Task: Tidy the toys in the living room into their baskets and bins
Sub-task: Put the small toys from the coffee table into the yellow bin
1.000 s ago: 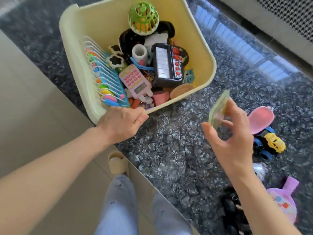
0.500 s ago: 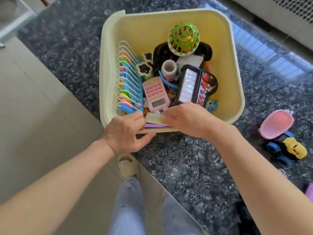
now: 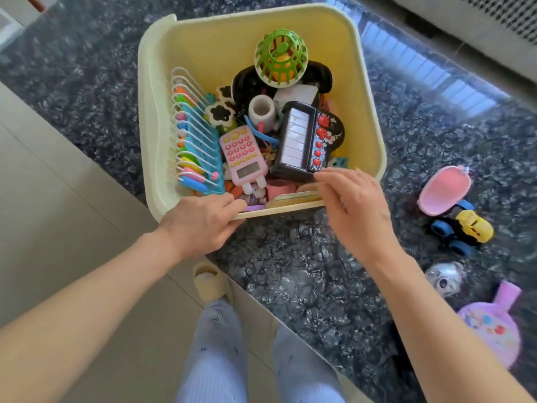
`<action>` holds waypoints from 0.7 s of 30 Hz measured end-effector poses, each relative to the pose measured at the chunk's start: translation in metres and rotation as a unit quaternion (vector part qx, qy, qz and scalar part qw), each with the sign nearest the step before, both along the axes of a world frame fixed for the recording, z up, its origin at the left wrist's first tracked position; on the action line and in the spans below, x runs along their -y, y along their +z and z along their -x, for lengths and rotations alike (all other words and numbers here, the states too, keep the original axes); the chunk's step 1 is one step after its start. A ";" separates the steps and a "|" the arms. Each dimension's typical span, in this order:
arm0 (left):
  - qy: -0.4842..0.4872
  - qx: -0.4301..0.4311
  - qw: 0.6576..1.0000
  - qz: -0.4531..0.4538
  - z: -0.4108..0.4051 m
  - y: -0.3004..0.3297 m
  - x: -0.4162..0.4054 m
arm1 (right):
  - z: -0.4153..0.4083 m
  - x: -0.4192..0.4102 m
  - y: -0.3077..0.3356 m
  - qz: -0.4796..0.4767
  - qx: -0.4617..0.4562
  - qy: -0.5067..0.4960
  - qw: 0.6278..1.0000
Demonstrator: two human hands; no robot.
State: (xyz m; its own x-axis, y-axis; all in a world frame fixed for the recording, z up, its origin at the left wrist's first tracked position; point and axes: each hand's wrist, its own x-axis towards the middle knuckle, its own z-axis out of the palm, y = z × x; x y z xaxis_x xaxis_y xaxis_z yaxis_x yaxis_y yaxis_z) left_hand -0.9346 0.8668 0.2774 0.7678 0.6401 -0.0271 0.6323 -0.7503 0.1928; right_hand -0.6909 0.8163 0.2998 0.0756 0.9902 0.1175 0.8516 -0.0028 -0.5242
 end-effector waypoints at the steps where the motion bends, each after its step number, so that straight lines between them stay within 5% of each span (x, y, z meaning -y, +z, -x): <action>1: -0.006 -0.001 1.000 0.012 -0.004 0.000 -0.001 | -0.014 0.010 -0.002 -0.050 -0.016 -0.037 0.998; 4: 0.005 0.010 0.999 0.048 -0.016 0.000 0.003 | -0.057 0.034 -0.013 -0.071 -0.043 -0.168 0.982; 9: 0.038 0.000 0.995 0.095 -0.070 0.004 0.019 | -0.141 0.056 -0.046 0.104 0.003 -0.340 0.935; 15: 0.097 0.011 0.984 0.151 -0.114 0.000 0.031 | -0.196 0.057 -0.067 0.311 0.109 -0.349 0.877; 21: 0.106 0.044 0.985 0.126 -0.114 -0.001 0.034 | -0.197 0.067 -0.068 0.304 0.136 -0.347 0.876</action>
